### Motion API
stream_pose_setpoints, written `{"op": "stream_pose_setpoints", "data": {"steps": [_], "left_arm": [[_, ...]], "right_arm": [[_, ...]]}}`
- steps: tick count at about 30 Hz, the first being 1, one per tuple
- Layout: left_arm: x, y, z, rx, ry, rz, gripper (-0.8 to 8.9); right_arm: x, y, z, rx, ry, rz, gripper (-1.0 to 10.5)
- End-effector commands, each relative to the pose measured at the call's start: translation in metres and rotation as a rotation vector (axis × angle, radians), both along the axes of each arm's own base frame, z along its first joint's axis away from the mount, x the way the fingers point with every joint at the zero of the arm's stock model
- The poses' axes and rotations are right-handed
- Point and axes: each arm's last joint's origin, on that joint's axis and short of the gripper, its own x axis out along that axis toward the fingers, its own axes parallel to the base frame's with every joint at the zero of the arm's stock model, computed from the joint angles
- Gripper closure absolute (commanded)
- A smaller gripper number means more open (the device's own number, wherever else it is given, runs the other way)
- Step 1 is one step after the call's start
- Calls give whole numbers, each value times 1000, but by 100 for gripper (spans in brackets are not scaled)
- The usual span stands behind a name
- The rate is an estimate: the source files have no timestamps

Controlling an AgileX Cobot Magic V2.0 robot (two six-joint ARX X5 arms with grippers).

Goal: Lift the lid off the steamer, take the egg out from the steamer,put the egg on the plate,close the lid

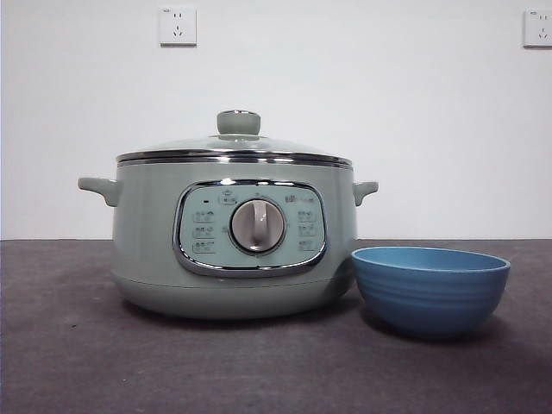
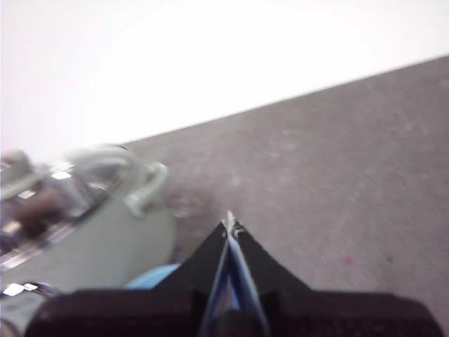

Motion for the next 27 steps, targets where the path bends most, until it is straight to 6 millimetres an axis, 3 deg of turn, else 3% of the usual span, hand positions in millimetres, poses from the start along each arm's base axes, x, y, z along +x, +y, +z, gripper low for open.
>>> {"op": "stream_pose_setpoints", "data": {"steps": [1,9,16,27], "left_arm": [[-3,-2,16,-44,5,-63,821],[-7,-8,70,-58,52,-269,821],[3,-12,111,-48,130,-492,821],[14,-15,130,-56,281,-686,821]], "right_arm": [[0,1,19,18,1,32,958],[13,8,77,-69,137,264,958],[37,14,120,-166,313,476,958],[55,22,156,-276,466,646,958]]}}
